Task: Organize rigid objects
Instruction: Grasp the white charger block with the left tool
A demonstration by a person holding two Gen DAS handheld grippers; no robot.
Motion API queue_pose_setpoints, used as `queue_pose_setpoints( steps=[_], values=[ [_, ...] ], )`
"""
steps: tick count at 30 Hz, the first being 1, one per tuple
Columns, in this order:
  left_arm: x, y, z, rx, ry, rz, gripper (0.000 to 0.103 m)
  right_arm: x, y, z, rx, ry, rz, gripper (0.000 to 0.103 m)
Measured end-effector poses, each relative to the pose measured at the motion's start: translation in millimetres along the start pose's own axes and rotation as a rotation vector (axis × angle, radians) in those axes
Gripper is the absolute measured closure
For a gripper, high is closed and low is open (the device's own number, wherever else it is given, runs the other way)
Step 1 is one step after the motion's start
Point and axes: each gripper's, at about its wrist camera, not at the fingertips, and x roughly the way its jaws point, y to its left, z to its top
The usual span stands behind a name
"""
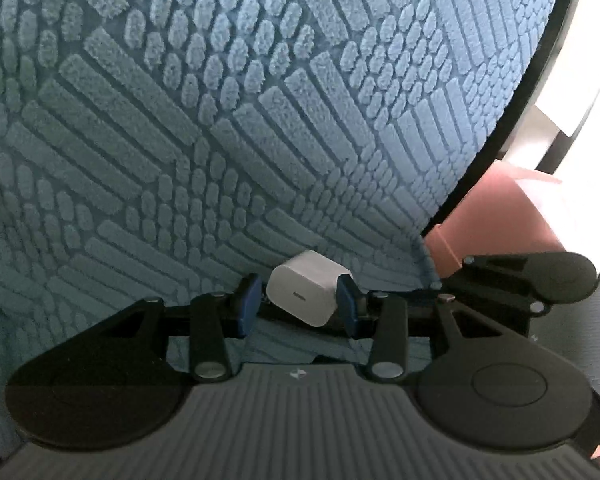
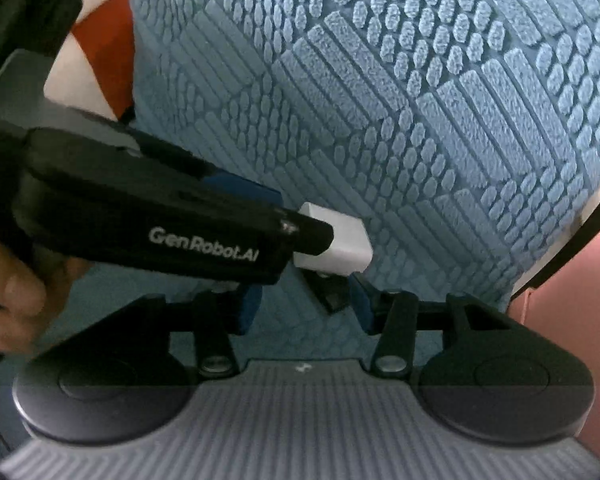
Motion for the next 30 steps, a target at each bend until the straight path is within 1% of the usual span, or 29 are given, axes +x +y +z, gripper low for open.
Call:
queue_pose_setpoints(
  steps=[2, 4, 6, 10, 11, 12, 13, 15, 17, 18, 21, 23, 25, 28, 29, 30],
  values=[
    [2.6, -1.1, -0.7, 0.006, -0.005, -0.004, 0.053, 3.1, -1.5, 2.3, 0.004, 0.0, -0.005, 0.052],
    [6.3, -4.8, -2.0, 0.038, -0.021, 0.001, 0.052, 8.2, -3.8, 5.2, 0.008, 0.003, -0.01, 0.052],
    [12.3, -9.7, -3.6, 0.061, -0.023, -0.016, 0.053, 13.4, -8.6, 7.5, 0.007, 0.004, -0.012, 0.052],
    [20.6, -15.7, -4.2, 0.078, -0.032, 0.001, 0.053, 26.4, -11.7, 10.0, 0.024, 0.033, 0.002, 0.054],
    [21.3, -16.0, -4.3, 0.077, -0.031, 0.003, 0.053, 27.9, -11.2, 10.0, 0.019, 0.03, 0.001, 0.055],
    [22.2, -16.7, -4.5, 0.074, -0.029, 0.001, 0.053, 29.3, -10.9, 9.9, 0.016, 0.032, -0.005, 0.06],
    [21.9, -17.1, -4.6, 0.074, -0.028, 0.002, 0.053, 31.6, -10.7, 9.6, 0.018, 0.04, -0.006, 0.062],
    [16.6, -15.7, -8.0, 0.083, -0.038, 0.009, 0.053, 35.9, -9.3, 7.9, 0.012, 0.048, 0.002, 0.063],
    [20.1, -21.2, -15.2, 0.11, -0.064, 0.02, 0.054, 40.4, -3.3, 5.1, -0.053, 0.054, -0.006, 0.067],
    [20.6, -22.3, -15.1, 0.102, -0.058, 0.021, 0.054, 40.1, -2.0, 4.0, -0.077, 0.05, -0.007, 0.071],
    [20.8, -29.4, -13.8, 0.081, -0.036, 0.038, 0.054, 38.9, -5.8, 3.2, -0.035, 0.066, 0.013, 0.071],
    [18.7, -30.8, -12.0, 0.066, -0.028, 0.04, 0.054, 40.0, -2.3, 2.8, -0.051, 0.066, 0.0, 0.071],
    [13.6, -28.9, -7.8, 0.021, -0.011, 0.04, 0.055, 38.8, 5.7, 3.4, -0.071, 0.067, -0.013, 0.073],
    [2.7, -23.6, -5.0, -0.041, 0.001, 0.03, 0.058, 37.5, 13.9, 3.3, -0.068, 0.069, -0.004, 0.074],
    [-0.9, -20.4, -5.4, -0.058, 0.008, 0.029, 0.067, 36.3, 16.1, 2.6, -0.073, 0.068, -0.005, 0.074],
    [-5.3, -18.7, -5.4, -0.079, 0.009, 0.03, 0.074, 34.0, 18.2, 2.0, -0.077, 0.071, -0.005, 0.079]
  ],
)
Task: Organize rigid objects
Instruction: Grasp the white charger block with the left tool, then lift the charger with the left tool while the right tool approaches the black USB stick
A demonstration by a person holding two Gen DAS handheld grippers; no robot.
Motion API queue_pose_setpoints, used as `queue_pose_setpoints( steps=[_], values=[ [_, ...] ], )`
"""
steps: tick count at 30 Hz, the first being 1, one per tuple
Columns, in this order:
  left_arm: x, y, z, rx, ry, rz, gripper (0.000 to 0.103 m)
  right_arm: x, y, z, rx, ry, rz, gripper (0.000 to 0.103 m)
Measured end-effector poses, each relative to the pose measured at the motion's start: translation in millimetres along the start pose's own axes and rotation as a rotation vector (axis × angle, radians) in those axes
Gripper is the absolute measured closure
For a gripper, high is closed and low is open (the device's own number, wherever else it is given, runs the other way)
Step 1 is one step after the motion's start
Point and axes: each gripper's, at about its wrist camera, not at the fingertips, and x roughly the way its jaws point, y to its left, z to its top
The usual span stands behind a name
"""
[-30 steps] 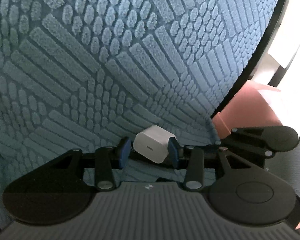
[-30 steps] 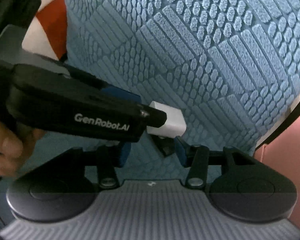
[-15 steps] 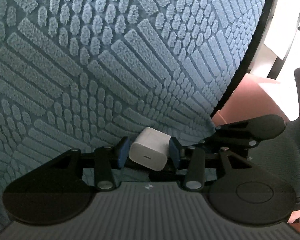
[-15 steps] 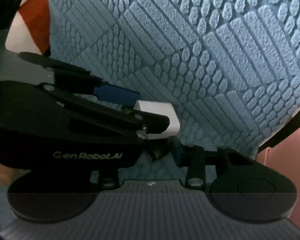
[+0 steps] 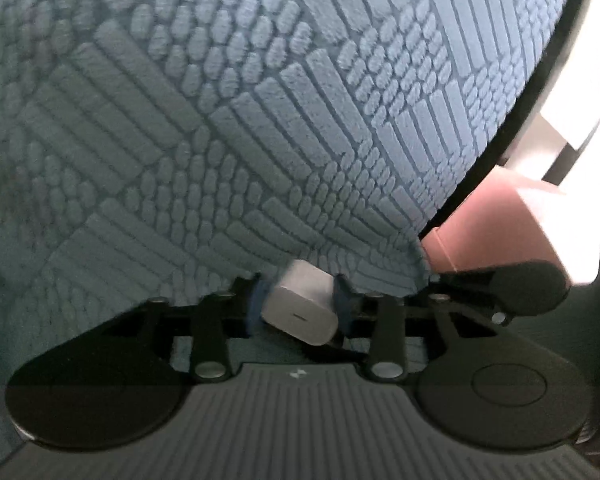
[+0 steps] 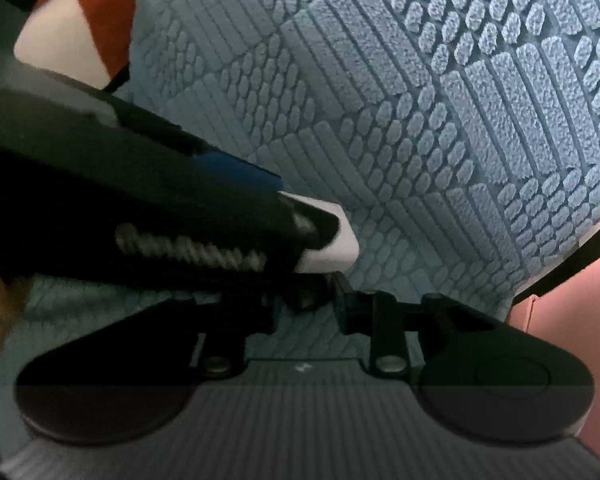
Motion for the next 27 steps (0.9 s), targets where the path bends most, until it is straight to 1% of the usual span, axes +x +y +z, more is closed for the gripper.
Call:
queue_pose_setpoints(
  steps=[1, 2, 3, 4, 6, 8, 12, 17, 18, 23, 24, 27],
  values=[
    [-5.5, 3.5, -0.1, -0.037, 0.005, 0.001, 0.075, -10.5, 3.8, -2.8, -0.004, 0.002, 0.002, 0.086],
    [-11.5, 6.9, -0.3, -0.073, 0.01, -0.004, 0.083, -14.8, 8.0, -4.9, -0.019, -0.014, -0.003, 0.088],
    [-16.4, 9.7, -2.0, -0.101, 0.017, -0.012, 0.09, -20.3, 12.5, -7.8, -0.038, -0.017, -0.007, 0.097],
    [-20.5, 10.0, -4.8, -0.113, 0.028, -0.012, 0.09, -23.5, 14.8, -10.2, -0.043, -0.012, -0.001, 0.1],
    [-28.2, 8.2, -11.8, -0.119, 0.042, -0.002, 0.091, -26.2, 16.9, -14.4, -0.025, -0.009, 0.006, 0.1],
    [-35.6, 7.1, -16.9, -0.129, 0.051, -0.016, 0.091, -31.3, 20.7, -21.2, -0.013, -0.01, 0.003, 0.1],
    [-47.1, 7.5, -17.8, -0.132, 0.02, -0.026, 0.09, -41.4, 18.2, -29.7, 0.04, -0.013, 0.002, 0.1],
    [-67.2, 31.0, -10.4, -0.193, -0.004, -0.034, 0.09, -51.7, 0.5, -29.8, 0.124, -0.025, 0.015, 0.1],
    [-68.1, 34.9, -9.2, -0.212, -0.009, -0.035, 0.09, -50.4, -5.6, -25.8, 0.145, -0.03, 0.016, 0.098],
    [-69.8, 56.2, -4.3, -0.31, -0.002, -0.053, 0.09, -56.8, -20.6, -20.1, 0.256, -0.039, 0.037, 0.095],
    [-67.9, 58.4, -3.8, -0.323, 0.001, -0.056, 0.09, -56.6, -22.9, -19.5, 0.273, -0.04, 0.047, 0.091],
    [-60.0, 61.4, -2.0, -0.347, 0.013, -0.07, 0.09, -55.9, -25.6, -18.0, 0.291, -0.042, 0.076, 0.064]
  ],
)
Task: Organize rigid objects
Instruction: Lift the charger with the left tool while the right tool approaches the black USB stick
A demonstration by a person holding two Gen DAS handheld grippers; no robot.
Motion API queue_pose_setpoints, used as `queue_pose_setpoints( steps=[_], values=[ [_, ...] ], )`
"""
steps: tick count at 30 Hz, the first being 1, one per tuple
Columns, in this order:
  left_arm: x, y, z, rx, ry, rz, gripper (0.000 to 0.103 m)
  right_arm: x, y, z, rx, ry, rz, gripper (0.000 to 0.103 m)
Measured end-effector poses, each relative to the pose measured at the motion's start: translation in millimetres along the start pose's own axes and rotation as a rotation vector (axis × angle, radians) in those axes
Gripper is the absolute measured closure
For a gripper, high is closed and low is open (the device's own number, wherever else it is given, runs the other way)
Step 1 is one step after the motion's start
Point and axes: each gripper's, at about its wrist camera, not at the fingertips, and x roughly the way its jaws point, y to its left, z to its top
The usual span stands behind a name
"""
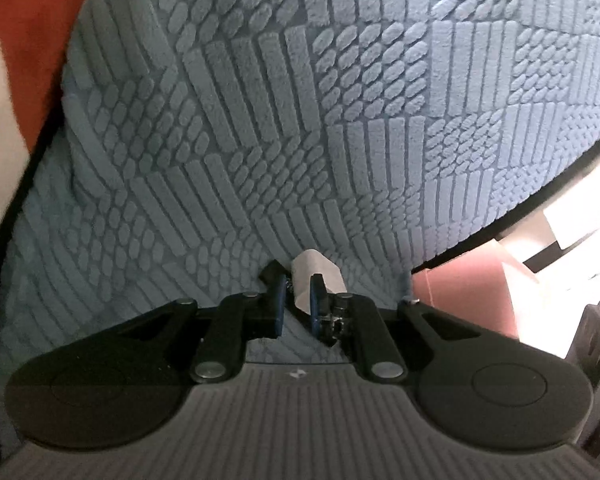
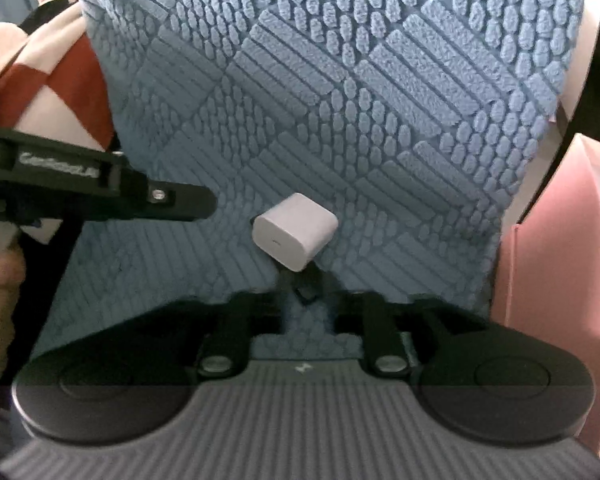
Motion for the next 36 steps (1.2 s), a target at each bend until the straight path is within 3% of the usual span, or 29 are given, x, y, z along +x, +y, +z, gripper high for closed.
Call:
queue_pose_setpoints(
  steps=[2, 6, 14, 19, 23, 36],
  values=[
    [5.6, -2.4, 1.3, 0.007, 0.003, -0.002, 0.088, 2.5, 3.1, -0.1, -0.018, 0.0, 0.011, 0.064],
    [18.4, -6.3, 4.1, 0.034, 0.011, 0.014, 0.061, 13.9, 8.7, 1.2, -0.081, -0.01, 0.011, 0.064],
    [34.3, -25.0, 6.8, 0.171, 0.003, -0.002, 0.056, 30.4, 8.2, 1.4, -0.097, 0.004, -0.009, 0.065],
    [46.5, -32.1, 5.3, 0.218, 0.022, 0.005, 0.053, 42.4, 7.4, -6.0, -0.119, 0.011, -0.049, 0.072],
    [54.3, -40.7, 1.3, 0.26, 0.008, 0.013, 0.038, 42.1, 7.5, -7.8, -0.106, 0.0, -0.048, 0.072],
    [89.7, -68.8, -18.5, 0.401, 0.075, 0.078, 0.037, 35.9, -8.5, -22.5, -0.058, 0.004, -0.035, 0.073]
  ],
)
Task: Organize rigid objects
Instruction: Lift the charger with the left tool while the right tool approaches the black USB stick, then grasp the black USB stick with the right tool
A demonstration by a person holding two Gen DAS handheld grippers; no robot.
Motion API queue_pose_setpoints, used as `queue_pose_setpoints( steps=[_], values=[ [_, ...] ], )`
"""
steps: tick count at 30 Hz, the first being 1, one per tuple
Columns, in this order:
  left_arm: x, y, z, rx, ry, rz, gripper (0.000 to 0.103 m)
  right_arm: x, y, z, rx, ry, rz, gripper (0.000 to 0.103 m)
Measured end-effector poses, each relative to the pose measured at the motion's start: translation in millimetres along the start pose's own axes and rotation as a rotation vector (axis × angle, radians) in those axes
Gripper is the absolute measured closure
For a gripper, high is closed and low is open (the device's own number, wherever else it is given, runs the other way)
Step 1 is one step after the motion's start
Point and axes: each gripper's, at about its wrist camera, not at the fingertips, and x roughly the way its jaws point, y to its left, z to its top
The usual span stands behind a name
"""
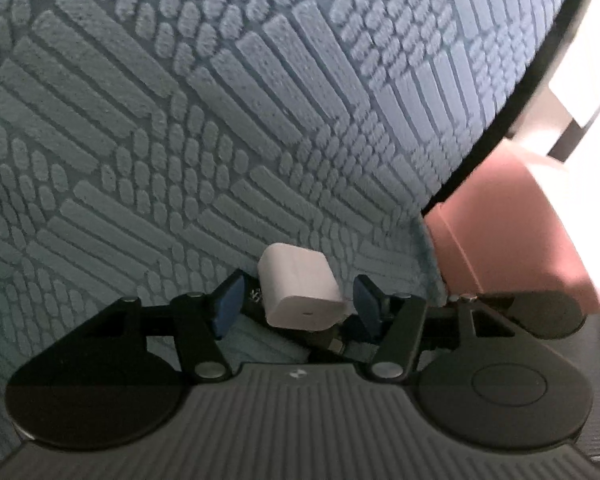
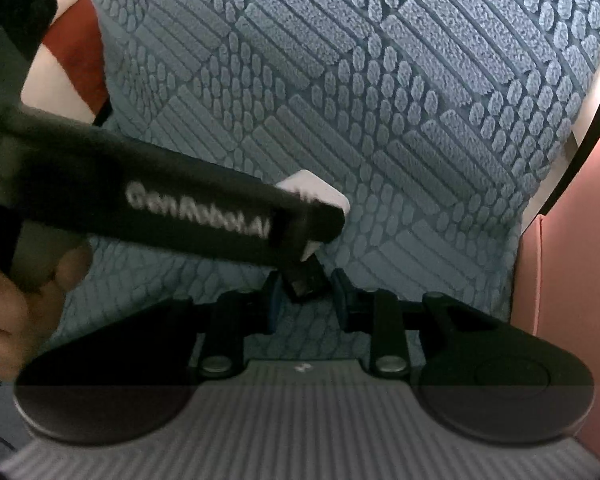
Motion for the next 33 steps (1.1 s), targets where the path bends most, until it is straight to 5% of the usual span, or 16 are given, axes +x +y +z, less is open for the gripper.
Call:
queue_pose_setpoints(
  steps=[8, 19, 33],
  values=[
    [10.2, -14.3, -4.1, 0.026, -0.014, 0.012, 0.049, -0.6, 6.7, 0.2, -0.022, -0.004, -0.013, 0.074],
    [18.8, -18.4, 2.3, -0.004, -0.006, 0.025, 0.051, -0.6, 28.0, 6.6, -0.082, 0.014, -0.04, 0.075],
    [-44.2, -17.6, -32.1, -0.168, -0.095, 0.055, 0.052, -57.1, 43.3, -15.5, -0.07, -0.021, -0.054, 0.075]
  ],
)
